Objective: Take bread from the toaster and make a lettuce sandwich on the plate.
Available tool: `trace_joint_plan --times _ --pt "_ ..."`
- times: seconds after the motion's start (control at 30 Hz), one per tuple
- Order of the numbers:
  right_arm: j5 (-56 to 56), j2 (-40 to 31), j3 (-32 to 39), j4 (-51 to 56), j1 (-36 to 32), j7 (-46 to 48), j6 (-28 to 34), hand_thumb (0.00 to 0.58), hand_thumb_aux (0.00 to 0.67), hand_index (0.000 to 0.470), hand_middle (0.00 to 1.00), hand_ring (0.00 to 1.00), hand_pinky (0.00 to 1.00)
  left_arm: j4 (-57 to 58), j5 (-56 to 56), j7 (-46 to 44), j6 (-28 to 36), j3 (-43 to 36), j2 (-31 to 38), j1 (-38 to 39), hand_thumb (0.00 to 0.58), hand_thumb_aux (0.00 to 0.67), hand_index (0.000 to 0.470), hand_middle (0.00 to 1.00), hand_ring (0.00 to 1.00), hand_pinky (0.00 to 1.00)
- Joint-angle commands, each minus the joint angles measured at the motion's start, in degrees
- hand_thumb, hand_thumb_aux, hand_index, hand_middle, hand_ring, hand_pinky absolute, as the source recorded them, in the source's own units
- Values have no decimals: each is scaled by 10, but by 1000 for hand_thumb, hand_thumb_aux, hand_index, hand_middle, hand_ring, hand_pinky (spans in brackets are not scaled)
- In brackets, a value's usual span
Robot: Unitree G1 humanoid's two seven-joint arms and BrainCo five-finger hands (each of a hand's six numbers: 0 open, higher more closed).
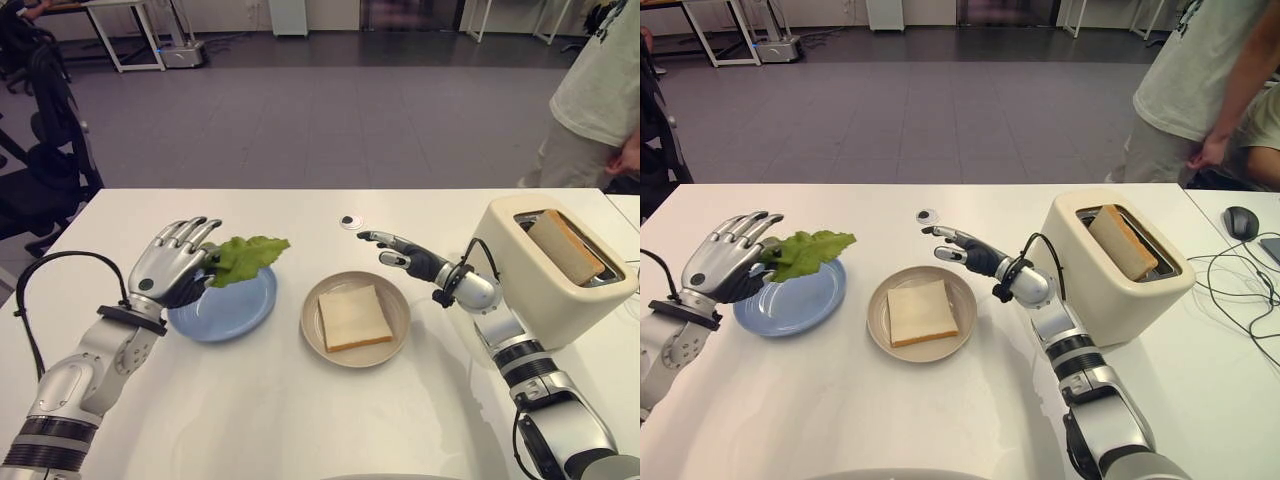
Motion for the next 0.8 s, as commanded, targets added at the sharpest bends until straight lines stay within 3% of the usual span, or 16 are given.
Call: trace_joint_plan --times 0.03,0.27,0.5,0.53,0.57,0.8 --pt "0 -3 -11 9 -17 0 -4 0 0 0 0 0 0 -42 12 -32 -11 -66 -60 -16 580 670 470 0 0 0" --pt "-6 0 -12 24 -24 -5 -12 0 0 0 0 0 0 25 41 -39 -46 -164 -138 -61 580 670 470 0 0 0" --pt "-13 3 -6 30 -21 -7 -21 0 0 0 0 0 0 96 59 -24 -60 -206 -172 -78 580 670 470 0 0 0" --pt "-13 3 -5 30 -20 -7 -22 0 0 0 0 0 0 103 63 -19 -56 -206 -172 -79 460 365 256 0 0 0" --pt "-14 3 -4 30 -20 -6 -23 0 0 0 0 0 0 106 65 -13 -52 -202 -169 -79 0 0 0 0 0 0" --pt "-14 -4 -5 25 -15 0 -30 0 0 0 0 0 0 83 60 -2 -43 -182 -147 -66 0 0 0 0 0 0"
